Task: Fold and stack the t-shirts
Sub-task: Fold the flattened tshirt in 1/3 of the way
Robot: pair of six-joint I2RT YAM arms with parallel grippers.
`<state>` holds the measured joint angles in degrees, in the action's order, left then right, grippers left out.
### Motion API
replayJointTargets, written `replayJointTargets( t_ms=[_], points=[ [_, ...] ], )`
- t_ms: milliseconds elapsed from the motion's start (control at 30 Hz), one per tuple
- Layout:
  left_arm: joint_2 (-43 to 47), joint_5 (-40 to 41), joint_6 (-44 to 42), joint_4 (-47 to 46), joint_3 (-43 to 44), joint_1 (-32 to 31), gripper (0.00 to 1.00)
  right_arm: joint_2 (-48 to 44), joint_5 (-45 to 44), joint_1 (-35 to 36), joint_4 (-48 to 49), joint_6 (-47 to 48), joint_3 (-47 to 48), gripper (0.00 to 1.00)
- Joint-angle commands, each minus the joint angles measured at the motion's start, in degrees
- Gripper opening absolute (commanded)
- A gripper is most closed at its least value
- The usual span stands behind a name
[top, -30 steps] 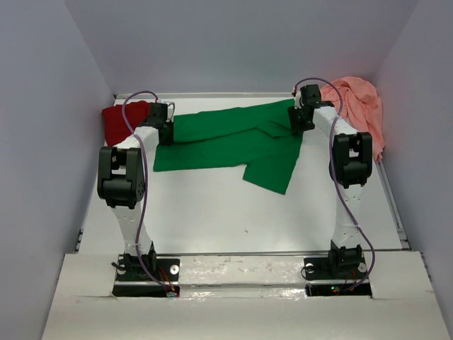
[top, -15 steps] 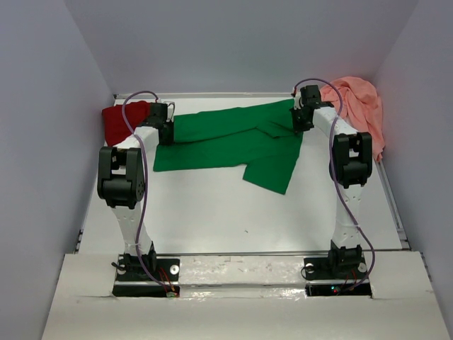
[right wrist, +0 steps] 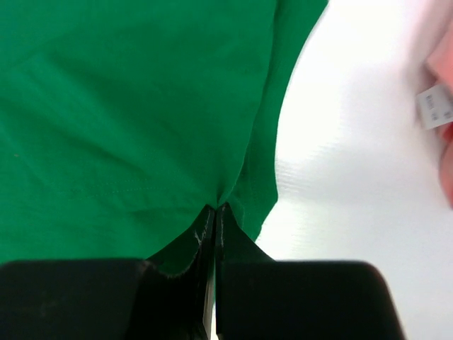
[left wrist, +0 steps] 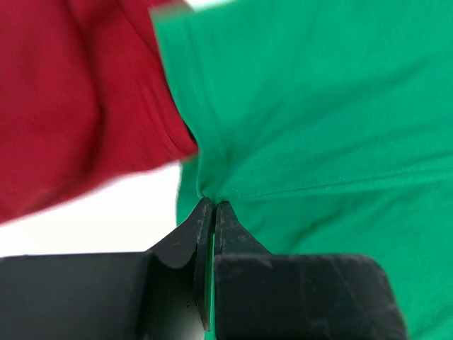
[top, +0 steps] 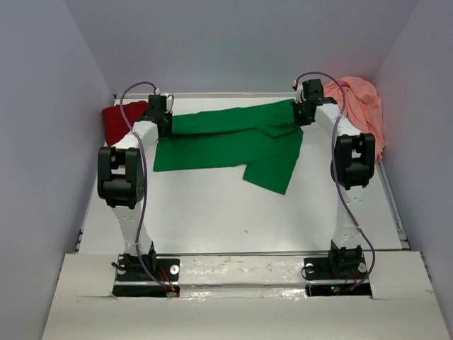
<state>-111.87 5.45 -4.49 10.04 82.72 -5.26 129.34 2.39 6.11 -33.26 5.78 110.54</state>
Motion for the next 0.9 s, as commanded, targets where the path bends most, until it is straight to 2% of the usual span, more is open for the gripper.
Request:
replayJointTargets(
  t_ms=[0, 167, 433, 867],
  points=[
    [3.0, 3.6, -1.7, -1.2, 7.2, -0.1, 0.00, -1.9, 0.7, 0.5, -0.3, -0.2, 8.0, 0.00],
    [-0.2, 5.4, -1.8, -1.8, 13.2, 0.0, 0.00, 1.4, 2.3, 0.5, -2.1, -1.6, 16.2, 0.00],
    [-5.1, 7.9, -3.4, -3.2, 17.1, 0.1, 0.00, 4.7, 3.2, 0.5, -2.5, -2.8, 20.7, 0.00],
    [-4.9, 6.7, -4.1, -6.4, 11.3, 0.7, 0.00, 3.2, 3.2, 0.5, -2.7, -2.4, 16.8, 0.00]
  ],
)
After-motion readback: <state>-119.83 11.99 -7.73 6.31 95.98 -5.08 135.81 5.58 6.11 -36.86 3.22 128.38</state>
